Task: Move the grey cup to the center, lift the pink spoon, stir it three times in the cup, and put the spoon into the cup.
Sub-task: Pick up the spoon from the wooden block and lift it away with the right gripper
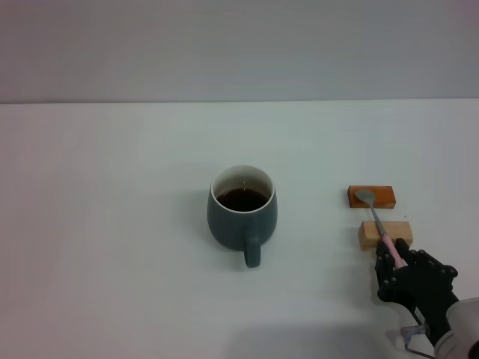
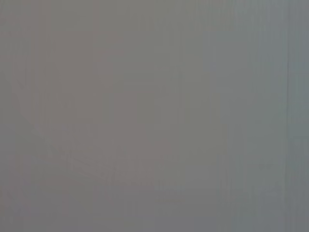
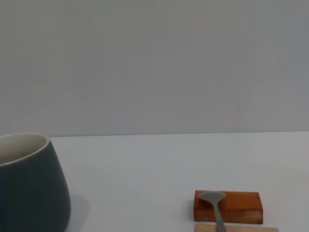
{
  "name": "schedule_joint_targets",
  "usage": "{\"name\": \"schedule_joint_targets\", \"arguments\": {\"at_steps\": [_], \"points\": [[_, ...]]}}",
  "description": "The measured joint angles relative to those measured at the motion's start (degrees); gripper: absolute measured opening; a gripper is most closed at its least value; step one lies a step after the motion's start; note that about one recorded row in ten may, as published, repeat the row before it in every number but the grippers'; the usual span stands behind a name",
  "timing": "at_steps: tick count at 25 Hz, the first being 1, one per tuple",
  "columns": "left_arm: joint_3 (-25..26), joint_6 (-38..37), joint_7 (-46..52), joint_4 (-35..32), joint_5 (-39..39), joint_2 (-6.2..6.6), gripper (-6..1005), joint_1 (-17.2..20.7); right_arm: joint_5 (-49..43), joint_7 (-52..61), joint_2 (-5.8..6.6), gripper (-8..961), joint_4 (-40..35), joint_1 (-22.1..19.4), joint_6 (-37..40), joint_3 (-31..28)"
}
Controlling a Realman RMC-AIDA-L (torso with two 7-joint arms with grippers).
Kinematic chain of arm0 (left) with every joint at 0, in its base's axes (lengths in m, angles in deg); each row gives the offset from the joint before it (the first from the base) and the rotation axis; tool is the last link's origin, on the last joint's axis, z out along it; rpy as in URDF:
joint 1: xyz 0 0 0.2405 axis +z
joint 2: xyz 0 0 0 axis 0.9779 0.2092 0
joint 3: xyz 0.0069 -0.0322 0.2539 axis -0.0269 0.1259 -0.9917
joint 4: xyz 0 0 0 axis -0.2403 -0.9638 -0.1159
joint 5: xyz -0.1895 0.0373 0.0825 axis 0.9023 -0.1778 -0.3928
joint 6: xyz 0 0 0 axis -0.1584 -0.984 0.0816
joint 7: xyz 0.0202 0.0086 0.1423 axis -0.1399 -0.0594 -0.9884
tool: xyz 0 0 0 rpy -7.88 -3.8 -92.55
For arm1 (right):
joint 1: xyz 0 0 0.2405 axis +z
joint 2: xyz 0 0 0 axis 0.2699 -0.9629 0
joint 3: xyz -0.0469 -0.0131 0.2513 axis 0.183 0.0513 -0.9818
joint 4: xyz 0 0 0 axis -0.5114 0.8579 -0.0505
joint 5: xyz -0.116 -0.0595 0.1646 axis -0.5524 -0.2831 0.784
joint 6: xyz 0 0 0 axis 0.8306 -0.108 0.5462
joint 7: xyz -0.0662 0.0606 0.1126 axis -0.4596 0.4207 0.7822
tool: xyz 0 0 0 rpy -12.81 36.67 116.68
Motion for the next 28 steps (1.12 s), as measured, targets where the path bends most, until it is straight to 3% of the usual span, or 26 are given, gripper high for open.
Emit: {"name": "schedule_joint_targets", "arguments": {"at_steps": [28], "points": [[-0.1, -0.7, 0.0, -0.1, -0.1, -0.11, 46, 0.4, 0.2, -0.4, -0.31, 183, 0.0, -0.8, -0.2, -0.7]]}}
